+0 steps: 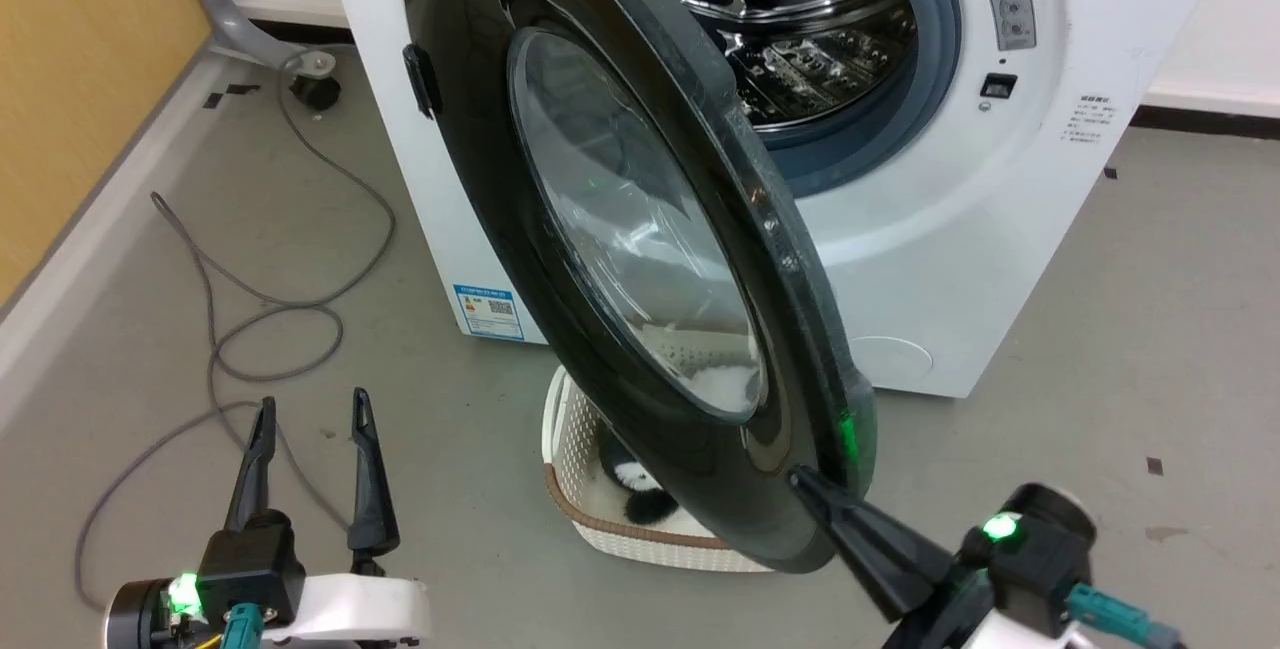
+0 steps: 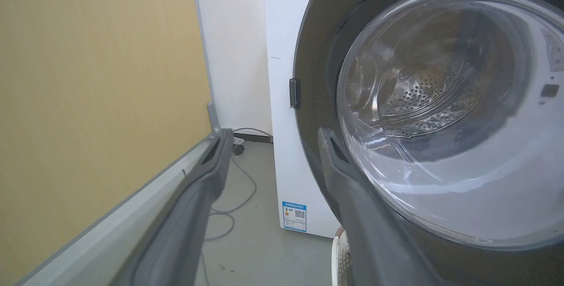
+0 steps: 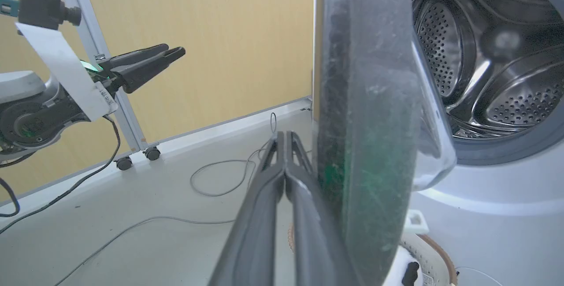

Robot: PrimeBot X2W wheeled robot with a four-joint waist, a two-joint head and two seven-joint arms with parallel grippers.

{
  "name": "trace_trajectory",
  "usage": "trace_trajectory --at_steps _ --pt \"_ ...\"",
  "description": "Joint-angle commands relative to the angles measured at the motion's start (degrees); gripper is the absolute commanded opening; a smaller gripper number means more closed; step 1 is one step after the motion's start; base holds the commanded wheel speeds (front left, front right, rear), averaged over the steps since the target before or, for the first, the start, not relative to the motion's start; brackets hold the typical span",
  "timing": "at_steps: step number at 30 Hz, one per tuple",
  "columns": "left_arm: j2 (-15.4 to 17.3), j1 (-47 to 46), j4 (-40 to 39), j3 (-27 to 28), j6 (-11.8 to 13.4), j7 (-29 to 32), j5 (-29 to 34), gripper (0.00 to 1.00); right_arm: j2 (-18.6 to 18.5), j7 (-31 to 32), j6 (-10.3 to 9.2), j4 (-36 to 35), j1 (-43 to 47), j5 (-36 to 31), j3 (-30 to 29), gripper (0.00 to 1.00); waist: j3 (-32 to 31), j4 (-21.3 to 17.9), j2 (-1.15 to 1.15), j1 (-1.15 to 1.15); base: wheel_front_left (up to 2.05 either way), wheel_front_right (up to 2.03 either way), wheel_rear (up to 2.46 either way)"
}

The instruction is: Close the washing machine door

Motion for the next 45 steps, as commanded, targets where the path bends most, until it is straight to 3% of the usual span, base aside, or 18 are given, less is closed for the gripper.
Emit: trace_trajectory --at_steps 1,11,20,29,45 --pt "-0.13 -0.36 -0.26 -0.09 0.21 -0.25 0.59 1.0 0.5 -0.25 0.05 0.35 0.89 -0.49 -1.68 0.0 0.36 -0.12 0.0 0.0 0.0 0.0 0.0" --pt "-0.32 -2.63 -1.29 -1.52 0.41 -0.25 1.12 1.0 1.07 -0.25 0.05 2.69 -1.77 -1.02 -14.0 0.0 4.18 0.5 0.0 0.0 0.0 0.0 0.0" --pt "-0.43 -7.15 -2.17 -3.9 0.83 -0.25 1.85 1.0 -1.47 -0.25 0.05 11.85 -13.04 -3.91 -22.18 0.0 10.82 2.23 0.0 0.0 0.0 0.0 0.0" --pt "-0.56 -10.53 -2.45 -5.63 1.4 -0.25 0.98 1.0 -5.48 -0.25 0.05 22.99 -27.23 -5.44 -23.78 0.0 16.18 3.83 0.0 0.0 0.0 0.0 0.0" --pt "-0.66 -13.31 -2.94 -7.31 1.87 -0.25 0.04 1.0 -6.77 -0.25 0.05 41.72 -45.28 -7.96 -25.7 0.0 19.53 5.52 0.0 0.0 0.0 0.0 0.0"
